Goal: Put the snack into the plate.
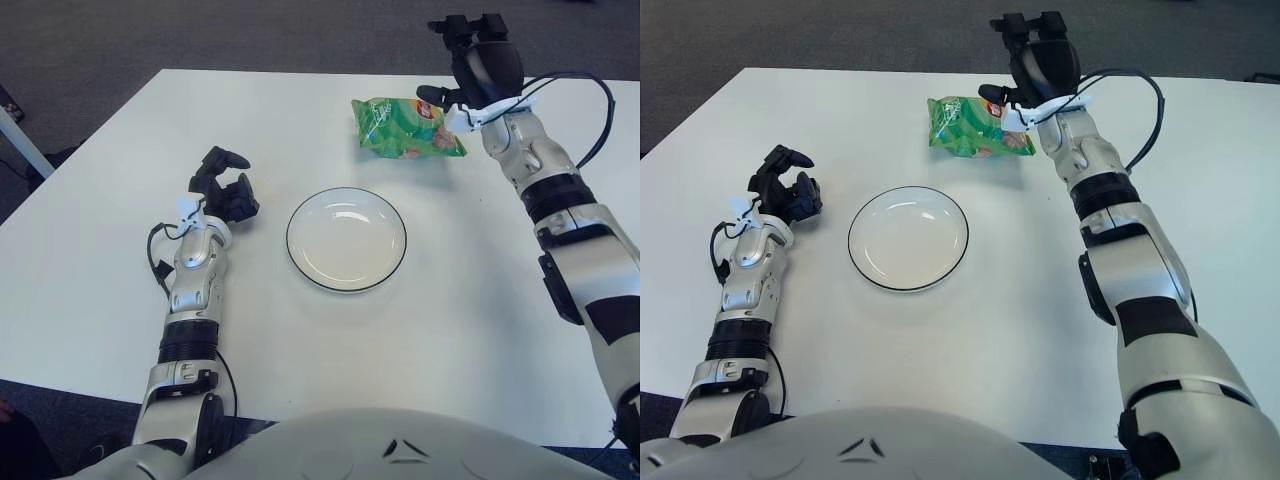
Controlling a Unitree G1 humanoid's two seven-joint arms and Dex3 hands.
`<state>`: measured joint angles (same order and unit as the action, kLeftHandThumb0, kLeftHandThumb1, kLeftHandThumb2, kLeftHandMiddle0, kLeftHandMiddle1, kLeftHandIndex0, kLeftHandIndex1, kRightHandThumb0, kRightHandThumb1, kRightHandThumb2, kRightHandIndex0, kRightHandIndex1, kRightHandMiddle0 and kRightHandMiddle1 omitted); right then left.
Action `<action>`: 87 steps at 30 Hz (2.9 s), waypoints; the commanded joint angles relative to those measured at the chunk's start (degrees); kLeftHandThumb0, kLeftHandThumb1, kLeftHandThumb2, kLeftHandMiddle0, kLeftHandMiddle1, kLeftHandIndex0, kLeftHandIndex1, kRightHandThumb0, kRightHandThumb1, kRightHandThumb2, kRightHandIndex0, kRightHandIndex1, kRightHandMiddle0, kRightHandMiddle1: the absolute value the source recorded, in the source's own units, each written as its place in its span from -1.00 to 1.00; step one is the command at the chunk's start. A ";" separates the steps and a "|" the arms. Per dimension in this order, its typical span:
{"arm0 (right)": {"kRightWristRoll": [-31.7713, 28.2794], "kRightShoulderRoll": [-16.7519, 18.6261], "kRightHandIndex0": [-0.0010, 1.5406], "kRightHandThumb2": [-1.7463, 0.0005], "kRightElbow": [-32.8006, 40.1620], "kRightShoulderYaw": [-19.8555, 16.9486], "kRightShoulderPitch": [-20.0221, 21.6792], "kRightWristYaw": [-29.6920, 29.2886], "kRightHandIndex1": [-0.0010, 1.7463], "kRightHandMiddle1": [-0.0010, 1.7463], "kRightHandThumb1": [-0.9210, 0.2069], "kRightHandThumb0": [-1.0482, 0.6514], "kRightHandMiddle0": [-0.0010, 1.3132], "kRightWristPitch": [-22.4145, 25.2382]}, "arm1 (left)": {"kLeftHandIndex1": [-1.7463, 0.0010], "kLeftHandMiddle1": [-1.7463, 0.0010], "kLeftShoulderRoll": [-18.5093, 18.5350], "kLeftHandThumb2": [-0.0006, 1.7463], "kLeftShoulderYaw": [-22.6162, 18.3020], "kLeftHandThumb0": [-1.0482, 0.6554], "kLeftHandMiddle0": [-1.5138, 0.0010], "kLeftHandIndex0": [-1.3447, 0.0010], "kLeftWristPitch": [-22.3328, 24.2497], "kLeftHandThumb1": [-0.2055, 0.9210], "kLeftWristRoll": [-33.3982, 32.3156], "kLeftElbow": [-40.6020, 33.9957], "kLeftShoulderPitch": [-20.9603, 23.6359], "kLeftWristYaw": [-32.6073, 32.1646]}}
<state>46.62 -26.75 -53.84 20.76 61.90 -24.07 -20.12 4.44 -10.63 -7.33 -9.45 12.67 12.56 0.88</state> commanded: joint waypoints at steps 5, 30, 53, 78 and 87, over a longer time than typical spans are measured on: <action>0.14 1.74 -1.00 -0.02 -6.00 3.10 4.69 1.77 -0.49 -0.40 -1.00 -0.99 -1.00 -1.23 | -1.00 -1.00 -2.29 0.59 0.78 -0.36 -0.82 0.02 -0.30 -0.17 2.40 3.03 -5.94 -2.12; -1.48 10.50 -1.00 -0.12 -19.22 7.10 6.75 2.89 -0.26 -0.39 -1.00 -1.00 -1.00 5.18 | -1.00 -1.00 -2.13 0.54 -0.40 -0.35 -0.81 0.06 0.17 -0.11 -1.38 2.10 -6.78 1.51; -5.25 13.39 -1.00 -0.10 -24.79 4.63 0.89 6.96 -0.86 -0.64 -1.00 -0.93 -1.00 8.40 | -1.00 -1.00 -0.93 0.50 -0.82 -0.33 -0.79 0.09 3.10 -0.06 -0.59 -4.48 -11.83 1.53; -6.33 14.05 -0.94 0.08 -25.30 5.25 -3.59 8.76 -0.79 -0.25 -1.00 -0.90 -1.00 14.33 | -1.00 -1.00 -0.02 0.53 -0.67 -0.34 -0.78 0.07 7.46 -0.09 1.24 -10.47 -13.91 0.06; -0.78 13.99 -1.00 0.20 -25.50 11.44 -4.81 2.64 -0.13 -0.04 -0.73 -0.68 -1.00 17.97 | -1.00 -1.00 -0.37 0.52 -0.76 -0.34 -0.78 0.08 6.71 -0.08 1.51 -10.52 -14.31 -0.35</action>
<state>43.98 -12.80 -77.86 30.14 60.24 -20.96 -4.16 5.79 -11.26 -0.40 -8.34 -0.33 5.10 1.10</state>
